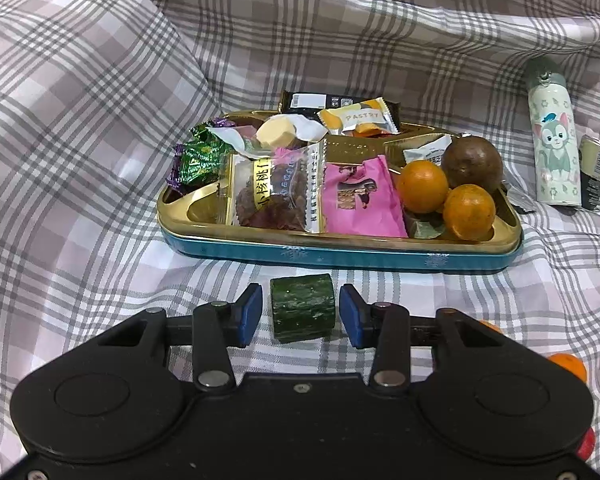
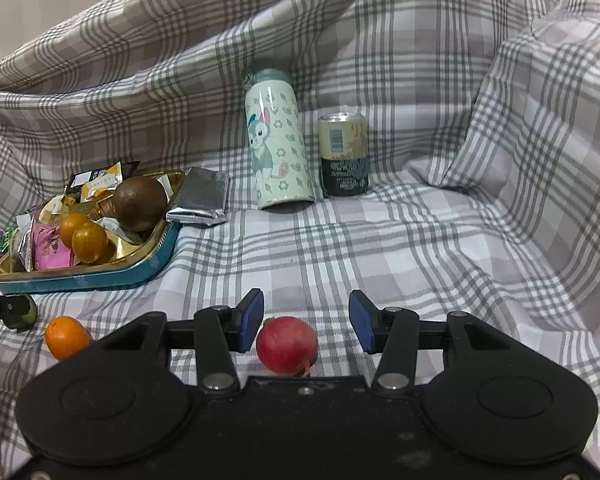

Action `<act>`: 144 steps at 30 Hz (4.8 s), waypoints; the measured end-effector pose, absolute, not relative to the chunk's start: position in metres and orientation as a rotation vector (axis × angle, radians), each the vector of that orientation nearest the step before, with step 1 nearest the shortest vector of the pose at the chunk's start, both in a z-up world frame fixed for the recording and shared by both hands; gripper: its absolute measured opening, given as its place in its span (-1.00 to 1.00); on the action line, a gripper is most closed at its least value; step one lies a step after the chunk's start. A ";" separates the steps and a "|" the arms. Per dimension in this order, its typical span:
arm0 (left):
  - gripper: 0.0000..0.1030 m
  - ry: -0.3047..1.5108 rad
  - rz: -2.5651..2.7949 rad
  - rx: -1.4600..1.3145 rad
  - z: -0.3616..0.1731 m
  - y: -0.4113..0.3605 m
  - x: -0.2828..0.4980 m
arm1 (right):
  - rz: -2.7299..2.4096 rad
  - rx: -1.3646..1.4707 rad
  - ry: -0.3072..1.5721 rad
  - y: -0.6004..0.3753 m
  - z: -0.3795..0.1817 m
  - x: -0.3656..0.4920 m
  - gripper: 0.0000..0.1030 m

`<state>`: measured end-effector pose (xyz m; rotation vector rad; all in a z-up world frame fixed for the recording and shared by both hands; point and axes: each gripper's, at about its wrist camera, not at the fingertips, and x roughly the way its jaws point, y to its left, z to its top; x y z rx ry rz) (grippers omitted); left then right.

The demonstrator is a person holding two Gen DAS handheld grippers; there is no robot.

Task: Organize fruits
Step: 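Close the right tool on the red fruit while the left tool grasps the cucumber piece, then lift both held items and carry them over the steel tray, then lower the cucumber piece and red fruit into the steel tray and open both tools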

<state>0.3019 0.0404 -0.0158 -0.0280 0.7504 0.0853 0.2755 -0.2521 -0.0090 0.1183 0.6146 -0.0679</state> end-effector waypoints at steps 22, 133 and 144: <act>-0.01 0.802 0.098 -0.066 -0.028 0.045 0.313 | -0.010 0.103 0.686 -0.241 -0.023 0.284 -0.01; -0.15 0.735 -0.089 -0.086 0.039 0.020 0.042 | 0.201 0.131 0.529 -0.235 0.024 0.044 -0.26; -0.15 0.782 -0.119 -0.048 -0.004 0.024 0.010 | 0.254 0.026 0.494 -0.229 -0.007 0.019 -0.26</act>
